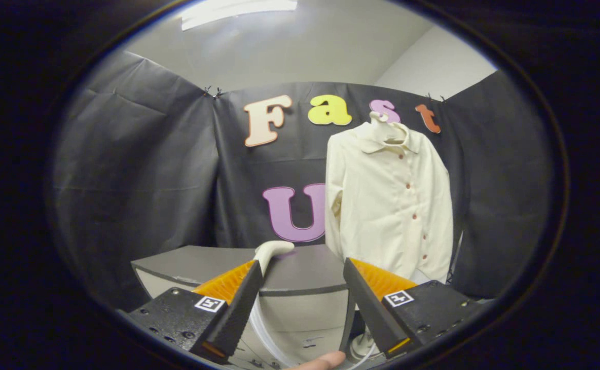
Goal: Iron the clothes twice with a garment steamer, once on the left side and once on the right side.
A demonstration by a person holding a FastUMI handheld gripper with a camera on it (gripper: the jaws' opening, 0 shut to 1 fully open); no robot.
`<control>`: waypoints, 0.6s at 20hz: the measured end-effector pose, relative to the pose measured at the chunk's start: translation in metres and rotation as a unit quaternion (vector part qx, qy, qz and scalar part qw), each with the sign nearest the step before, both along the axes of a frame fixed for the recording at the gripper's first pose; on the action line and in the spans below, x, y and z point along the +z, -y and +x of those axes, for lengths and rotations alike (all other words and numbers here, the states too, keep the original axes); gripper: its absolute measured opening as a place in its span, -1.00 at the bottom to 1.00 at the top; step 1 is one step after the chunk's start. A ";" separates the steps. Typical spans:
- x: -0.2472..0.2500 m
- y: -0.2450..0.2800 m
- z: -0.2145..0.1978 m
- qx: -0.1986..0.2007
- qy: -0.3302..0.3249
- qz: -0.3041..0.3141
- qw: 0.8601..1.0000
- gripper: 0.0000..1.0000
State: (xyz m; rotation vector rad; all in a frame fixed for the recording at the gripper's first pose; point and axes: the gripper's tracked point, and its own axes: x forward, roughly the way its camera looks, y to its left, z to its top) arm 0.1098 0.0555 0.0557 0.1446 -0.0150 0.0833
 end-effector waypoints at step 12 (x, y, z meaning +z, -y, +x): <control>-0.032 -0.074 0.145 0.030 -0.133 0.027 0.990 0.92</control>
